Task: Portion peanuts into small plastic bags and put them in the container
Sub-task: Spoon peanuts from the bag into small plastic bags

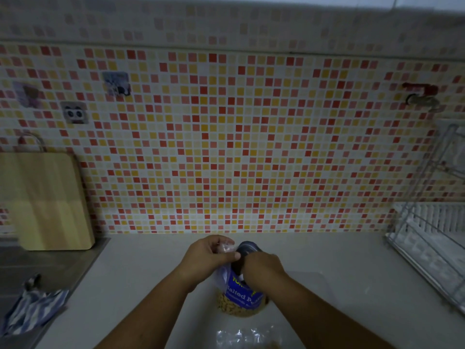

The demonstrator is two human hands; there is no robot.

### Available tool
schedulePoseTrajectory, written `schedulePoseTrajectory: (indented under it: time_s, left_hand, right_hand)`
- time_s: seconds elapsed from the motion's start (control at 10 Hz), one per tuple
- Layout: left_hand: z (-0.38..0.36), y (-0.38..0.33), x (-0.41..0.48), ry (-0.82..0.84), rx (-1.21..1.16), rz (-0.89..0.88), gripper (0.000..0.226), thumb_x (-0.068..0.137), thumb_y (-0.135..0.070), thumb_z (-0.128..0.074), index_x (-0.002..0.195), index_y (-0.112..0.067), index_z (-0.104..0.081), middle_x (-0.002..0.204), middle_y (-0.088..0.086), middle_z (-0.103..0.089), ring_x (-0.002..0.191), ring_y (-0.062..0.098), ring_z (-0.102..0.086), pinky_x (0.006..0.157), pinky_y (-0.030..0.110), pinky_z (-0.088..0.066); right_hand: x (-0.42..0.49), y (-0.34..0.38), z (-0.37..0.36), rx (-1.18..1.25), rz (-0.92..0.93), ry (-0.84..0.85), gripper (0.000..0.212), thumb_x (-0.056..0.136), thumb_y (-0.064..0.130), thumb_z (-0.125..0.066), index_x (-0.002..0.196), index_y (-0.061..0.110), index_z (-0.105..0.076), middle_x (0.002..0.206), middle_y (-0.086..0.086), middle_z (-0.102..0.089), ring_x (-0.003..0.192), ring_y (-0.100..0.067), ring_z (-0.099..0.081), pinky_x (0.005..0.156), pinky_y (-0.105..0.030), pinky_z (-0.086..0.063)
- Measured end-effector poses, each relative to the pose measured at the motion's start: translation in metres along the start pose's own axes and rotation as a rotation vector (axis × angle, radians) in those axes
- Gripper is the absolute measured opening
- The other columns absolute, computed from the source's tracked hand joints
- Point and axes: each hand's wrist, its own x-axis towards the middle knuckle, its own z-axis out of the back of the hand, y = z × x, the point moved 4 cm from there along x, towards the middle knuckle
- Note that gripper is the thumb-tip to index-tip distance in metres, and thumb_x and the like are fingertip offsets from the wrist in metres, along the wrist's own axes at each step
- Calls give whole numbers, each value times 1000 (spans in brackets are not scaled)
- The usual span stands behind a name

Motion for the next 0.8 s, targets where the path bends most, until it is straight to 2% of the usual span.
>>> schedulePoseTrajectory:
  time_s: [0.1, 0.2, 0.3, 0.4, 0.5, 0.6, 0.7, 0.8]
  left_hand:
    - [2, 0, -1, 3, -14, 11, 25, 75, -19, -75, 98, -22, -66, 99, -3, -69, 93, 10, -65, 71, 18, -52]
    - [3, 0, -1, 8, -24, 19, 24, 76, -22, -74, 98, -24, -65, 100, -3, -69, 94, 12, -64, 74, 21, -52]
    - [3, 0, -2, 23, -15, 30, 23, 78, -25, -72, 100, -26, -64, 103, -3, -68, 98, 13, -63, 78, 24, -52]
    - [3, 0, -2, 39, -11, 39, 25, 79, -28, -70, 104, -25, -64, 106, -3, -67, 101, 14, -61, 80, 25, -50]
    - [5, -5, -2, 37, -17, 30, 27, 80, -29, -69, 107, -25, -64, 107, -5, -66, 99, 11, -60, 74, 20, -48]
    - [10, -10, -2, 13, -19, 12, 31, 78, -24, -72, 109, -22, -64, 107, -4, -66, 98, 9, -61, 73, 19, -49]
    - [14, -13, -1, 0, 111, -15, 39, 73, -22, -77, 109, -23, -62, 109, -5, -64, 100, 12, -61, 78, 21, -50]
    - [12, -17, -2, 18, 363, -47, 48, 69, -25, -80, 111, -27, -59, 103, -10, -59, 96, 10, -57, 74, 19, -47]
  right_hand:
    - [22, -12, -9, 2, -152, 96, 55, 86, 39, -62, 130, 8, -50, 131, -11, -55, 119, -29, -53, 97, -37, -43]
    - [23, -18, -8, 47, -250, 207, 81, 75, 58, -67, 136, 11, -42, 136, -8, -51, 124, -27, -49, 103, -38, -38]
    - [26, -35, -1, 123, -334, 148, 50, 81, 48, -63, 116, 14, -54, 108, -4, -60, 113, -22, -56, 94, -32, -43]
    - [29, -50, -2, 194, -346, 145, 33, 84, 36, -58, 105, 10, -61, 87, -3, -56, 98, -20, -56, 88, -31, -44]
    - [34, -63, -3, 225, -248, 106, 31, 87, 22, -47, 108, 8, -66, 82, -2, -54, 85, -18, -50, 78, -31, -43]
    - [37, -68, -1, -28, -221, 275, 34, 90, 18, -49, 120, 8, -62, 86, -6, -58, 87, -19, -48, 78, -29, -39]
    - [36, -70, 9, -142, -212, 361, 37, 92, 15, -49, 128, 10, -56, 120, -13, -60, 96, -22, -52, 90, -31, -42]
    - [27, -75, 20, -264, -167, 384, 40, 94, 11, -47, 134, 10, -49, 134, -15, -53, 112, -26, -55, 99, -33, -41]
